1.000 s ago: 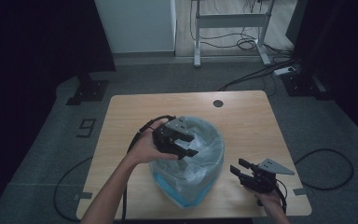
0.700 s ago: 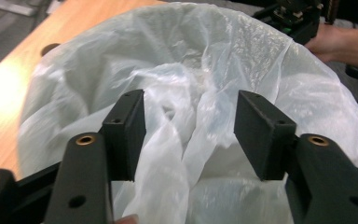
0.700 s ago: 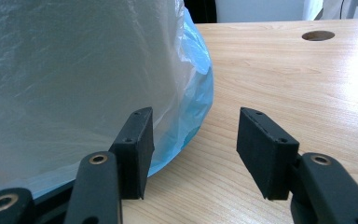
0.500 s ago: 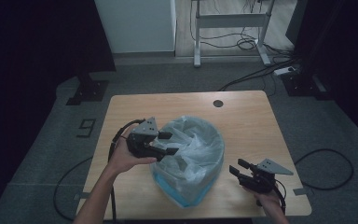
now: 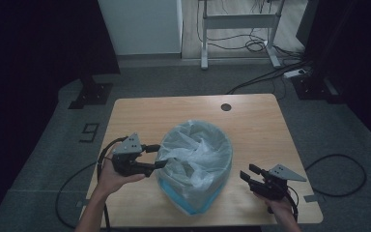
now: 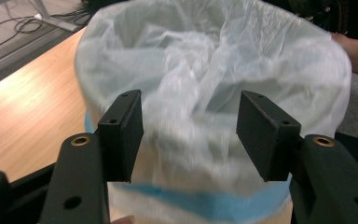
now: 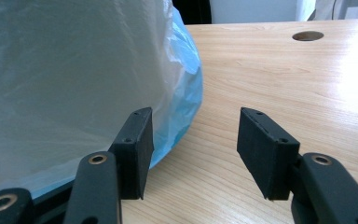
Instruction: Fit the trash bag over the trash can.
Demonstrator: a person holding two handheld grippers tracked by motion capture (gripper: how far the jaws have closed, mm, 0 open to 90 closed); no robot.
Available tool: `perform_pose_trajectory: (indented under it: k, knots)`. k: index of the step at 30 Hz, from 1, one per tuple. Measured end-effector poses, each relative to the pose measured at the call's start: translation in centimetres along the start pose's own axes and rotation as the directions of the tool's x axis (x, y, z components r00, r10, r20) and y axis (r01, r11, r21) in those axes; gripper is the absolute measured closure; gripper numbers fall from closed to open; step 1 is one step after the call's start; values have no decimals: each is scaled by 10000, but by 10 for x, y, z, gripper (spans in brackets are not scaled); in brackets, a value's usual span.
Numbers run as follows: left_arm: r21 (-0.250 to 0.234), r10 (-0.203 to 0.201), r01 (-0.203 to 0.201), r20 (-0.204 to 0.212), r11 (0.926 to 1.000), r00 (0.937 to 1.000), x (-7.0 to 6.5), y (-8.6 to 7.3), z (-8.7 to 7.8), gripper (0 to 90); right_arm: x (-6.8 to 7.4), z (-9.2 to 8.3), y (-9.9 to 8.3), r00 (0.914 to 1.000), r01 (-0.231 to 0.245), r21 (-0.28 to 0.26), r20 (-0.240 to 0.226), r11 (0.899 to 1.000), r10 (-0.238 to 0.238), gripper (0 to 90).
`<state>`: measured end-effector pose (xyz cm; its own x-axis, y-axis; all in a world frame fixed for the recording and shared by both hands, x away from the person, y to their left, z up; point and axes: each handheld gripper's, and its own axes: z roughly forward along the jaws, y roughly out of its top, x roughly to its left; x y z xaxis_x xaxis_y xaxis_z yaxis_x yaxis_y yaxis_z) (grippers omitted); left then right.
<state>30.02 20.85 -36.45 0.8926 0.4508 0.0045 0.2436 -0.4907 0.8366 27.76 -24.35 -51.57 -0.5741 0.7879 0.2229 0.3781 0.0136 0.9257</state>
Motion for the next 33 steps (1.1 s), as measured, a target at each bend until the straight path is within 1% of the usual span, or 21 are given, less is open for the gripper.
perform_pose_trajectory:
  k: [2,4,8,12,16,19,22,26,28,30,31,33]
  knots:
    - [-112,-172,171,-119,9998,9998,-1,-10,-5,407,-1,0,-1,10000,9,49,65,10000,-9,448]
    - [-71,-247,245,-355,9997,9991,-3,-20,-10,406,-2,0,-2,9999,3,92,124,10000,-4,448]
    - [-142,-510,503,-569,9986,9971,-4,-40,-19,404,-4,-1,-2,9998,-52,63,191,10000,51,447]
    - [-181,-806,794,-807,9967,9935,-6,-60,-26,404,-5,-1,-4,9997,-64,93,244,9999,61,447]
    - [-230,-1199,1182,-1003,9927,9877,-5,-80,-29,405,-5,0,-6,9996,-44,185,296,9998,39,447]
    - [-231,-1514,1497,-1107,9885,9823,-4,-94,-27,405,-6,0,-7,9994,-1,211,360,9998,-7,446]
    - [53,-1706,1728,-1325,9849,9764,-5,-108,-20,405,-6,-1,-8,9990,81,244,434,9997,-92,446]
    - [90,-2025,2055,-1329,9786,9702,-5,-125,-11,405,-6,-2,-9,9986,183,315,488,9993,-199,446]
    - [51,-2285,2310,-1291,9729,9650,-3,-133,-8,407,-6,-2,-10,9982,232,358,548,9991,-251,446]
    - [367,-2267,2346,-1508,9714,9622,-2,-137,-4,406,-6,-2,-11,9980,237,349,584,9991,-257,446]
    - [428,-2292,2383,-1551,9702,9609,-2,-140,-3,406,-6,-2,-11,9978,237,332,610,9992,-257,446]
    - [404,-2439,2524,-1494,9668,9582,0,-145,-2,406,-6,-3,-11,9974,288,353,646,9990,-310,446]
